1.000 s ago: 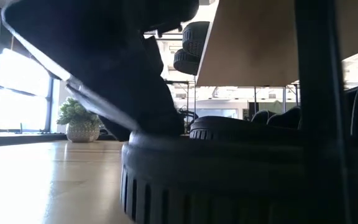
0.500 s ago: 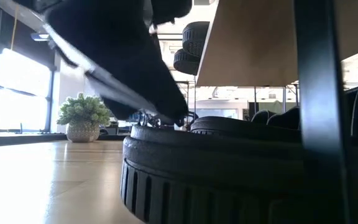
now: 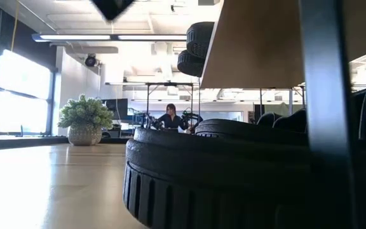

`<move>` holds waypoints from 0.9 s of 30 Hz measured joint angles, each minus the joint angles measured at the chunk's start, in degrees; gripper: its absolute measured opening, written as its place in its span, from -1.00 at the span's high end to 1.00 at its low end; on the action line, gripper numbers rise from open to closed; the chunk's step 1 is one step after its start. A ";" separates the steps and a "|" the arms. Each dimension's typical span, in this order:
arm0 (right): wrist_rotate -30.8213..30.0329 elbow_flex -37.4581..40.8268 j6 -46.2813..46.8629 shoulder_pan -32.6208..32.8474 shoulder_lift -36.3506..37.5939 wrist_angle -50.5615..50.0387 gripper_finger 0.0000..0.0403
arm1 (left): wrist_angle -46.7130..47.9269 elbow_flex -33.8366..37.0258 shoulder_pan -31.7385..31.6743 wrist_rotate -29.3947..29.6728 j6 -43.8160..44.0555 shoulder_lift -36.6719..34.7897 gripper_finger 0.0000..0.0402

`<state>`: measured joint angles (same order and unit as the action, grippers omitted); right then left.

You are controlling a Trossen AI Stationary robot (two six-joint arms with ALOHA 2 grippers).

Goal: Pick and place slides into the shelf
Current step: Return to Home Position

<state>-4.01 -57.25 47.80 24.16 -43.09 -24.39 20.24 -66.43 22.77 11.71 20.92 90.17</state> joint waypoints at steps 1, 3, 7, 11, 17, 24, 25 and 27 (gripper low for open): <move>-0.32 0.00 0.61 -0.01 -0.02 1.59 1.00 | 0.55 0.00 -0.16 0.31 -1.32 -1.99 1.00; -1.02 0.00 1.23 0.00 0.05 4.99 1.00 | 0.51 0.00 -1.55 0.30 -4.62 -6.23 1.00; -2.55 0.00 -2.16 -0.02 0.60 13.71 1.00 | -0.50 0.00 -6.80 -1.26 -10.82 -15.48 1.00; -5.20 0.00 -8.76 -0.02 1.69 22.08 1.00 | -5.44 -0.02 -14.77 -8.21 -13.06 -24.25 1.00; -7.34 0.00 -18.75 -0.08 2.78 33.51 1.00 | -19.50 -0.11 -24.49 -22.83 -11.40 -32.77 1.00; -2.65 -1.32 -27.66 -0.07 3.66 36.29 1.00 | -28.33 -0.04 -29.75 -27.12 -9.70 -38.45 1.00; -1.88 -1.89 -29.10 -0.07 3.86 36.33 1.00 | -28.60 -0.07 -30.24 -26.75 -9.56 -39.45 1.00; -0.26 -3.11 -31.94 -0.07 4.33 36.09 1.00 | -28.31 -0.04 -31.13 -26.28 -9.37 -40.86 1.00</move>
<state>-4.27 -60.37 15.87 24.10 -38.76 11.70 -8.06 -66.48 -8.35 -14.56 11.55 49.31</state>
